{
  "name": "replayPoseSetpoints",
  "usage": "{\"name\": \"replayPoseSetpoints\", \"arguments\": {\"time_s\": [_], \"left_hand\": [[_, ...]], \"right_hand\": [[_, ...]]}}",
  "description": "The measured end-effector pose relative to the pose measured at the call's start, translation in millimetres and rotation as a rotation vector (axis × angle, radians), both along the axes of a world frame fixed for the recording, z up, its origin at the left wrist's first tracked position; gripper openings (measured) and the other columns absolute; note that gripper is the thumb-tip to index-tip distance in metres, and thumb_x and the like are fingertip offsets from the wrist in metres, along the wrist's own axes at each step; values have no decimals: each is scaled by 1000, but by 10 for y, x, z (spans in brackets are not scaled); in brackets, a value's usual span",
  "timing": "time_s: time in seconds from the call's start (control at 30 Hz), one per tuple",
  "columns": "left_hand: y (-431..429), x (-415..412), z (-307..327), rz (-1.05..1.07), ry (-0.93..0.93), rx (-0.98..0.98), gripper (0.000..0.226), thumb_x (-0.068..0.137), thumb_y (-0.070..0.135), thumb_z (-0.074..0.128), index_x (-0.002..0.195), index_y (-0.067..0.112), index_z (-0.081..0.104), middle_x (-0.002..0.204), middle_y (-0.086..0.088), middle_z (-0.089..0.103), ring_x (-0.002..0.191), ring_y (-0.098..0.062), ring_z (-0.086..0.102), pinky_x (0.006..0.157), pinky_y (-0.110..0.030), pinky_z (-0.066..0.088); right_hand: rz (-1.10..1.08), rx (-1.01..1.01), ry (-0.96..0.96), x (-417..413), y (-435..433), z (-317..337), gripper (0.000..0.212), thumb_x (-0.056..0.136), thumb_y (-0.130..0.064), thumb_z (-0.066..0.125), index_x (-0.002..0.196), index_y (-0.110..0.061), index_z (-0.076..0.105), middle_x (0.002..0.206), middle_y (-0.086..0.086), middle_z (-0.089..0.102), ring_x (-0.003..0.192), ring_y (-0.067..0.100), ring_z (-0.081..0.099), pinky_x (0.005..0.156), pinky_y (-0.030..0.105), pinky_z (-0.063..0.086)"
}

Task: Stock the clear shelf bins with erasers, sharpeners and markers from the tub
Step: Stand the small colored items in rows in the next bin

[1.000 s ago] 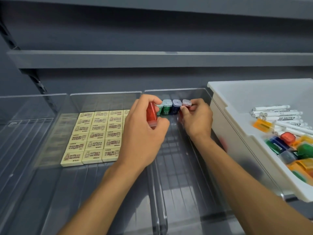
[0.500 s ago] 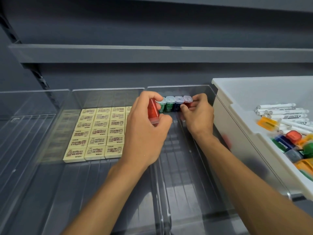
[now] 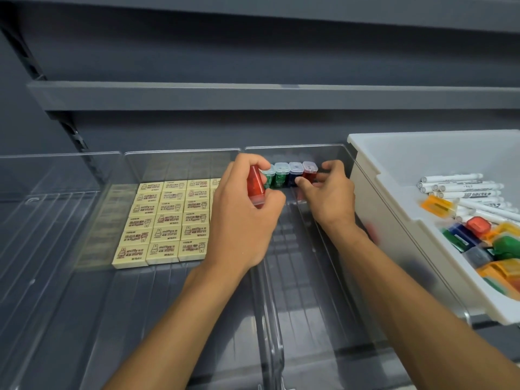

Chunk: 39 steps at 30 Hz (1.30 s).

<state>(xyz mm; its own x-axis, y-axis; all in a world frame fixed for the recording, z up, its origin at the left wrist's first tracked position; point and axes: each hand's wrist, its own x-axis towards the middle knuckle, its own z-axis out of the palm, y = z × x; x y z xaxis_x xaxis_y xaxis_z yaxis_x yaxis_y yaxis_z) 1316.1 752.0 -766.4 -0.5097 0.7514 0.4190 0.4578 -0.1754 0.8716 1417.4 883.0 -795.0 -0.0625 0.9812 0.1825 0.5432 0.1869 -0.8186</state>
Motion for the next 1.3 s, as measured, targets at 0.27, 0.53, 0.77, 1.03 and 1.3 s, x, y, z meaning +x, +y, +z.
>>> {"name": "replayPoseSetpoints", "arguments": {"time_s": [0.27, 0.53, 0.77, 1.03, 1.3], "left_hand": [[-42, 23, 10, 3, -36, 11, 27, 83, 4, 60, 100, 25, 54, 89, -1, 54, 60, -4, 47, 56, -12, 38], [-331, 155, 207, -70, 69, 81, 21, 87, 8, 52, 102, 23, 51, 67, 11, 47, 55, -5, 42, 52, -13, 33], [-813, 186, 292, -360, -123, -45, 24, 85, 7, 56, 100, 19, 41, 65, 6, 46, 57, -5, 41, 53, -21, 38], [-1041, 9, 261, -326, -142, -127, 24, 77, 20, 57, 80, 20, 33, 69, 2, 37, 61, -11, 31, 55, -30, 31], [-1056, -24, 258, -365, -155, -67, 29, 84, -3, 71, 103, 18, 68, 106, -8, 64, 94, -14, 70, 84, -30, 57]], "right_hand": [[103, -9, 9, 118, -465, 123, 18, 94, -31, 59, 100, -16, 50, 89, -7, 60, 90, 18, 60, 77, 30, 44], [575, -20, 304, 396, -1210, 665, 17, 97, -17, 54, 81, -14, 60, 68, 0, 65, 61, 8, 60, 58, 19, 47], [680, -15, 422, 433, -1546, 652, 7, 97, -14, 57, 94, -8, 57, 60, 7, 57, 58, 13, 55, 59, 37, 49], [780, 95, 229, 371, -1647, 551, 20, 97, -20, 57, 115, -23, 65, 71, -4, 60, 65, 25, 56, 65, 48, 51], [775, 1, 236, 401, -1535, 544, 16, 99, -30, 51, 111, -23, 60, 71, -6, 60, 64, 13, 59, 65, 31, 49]]}}
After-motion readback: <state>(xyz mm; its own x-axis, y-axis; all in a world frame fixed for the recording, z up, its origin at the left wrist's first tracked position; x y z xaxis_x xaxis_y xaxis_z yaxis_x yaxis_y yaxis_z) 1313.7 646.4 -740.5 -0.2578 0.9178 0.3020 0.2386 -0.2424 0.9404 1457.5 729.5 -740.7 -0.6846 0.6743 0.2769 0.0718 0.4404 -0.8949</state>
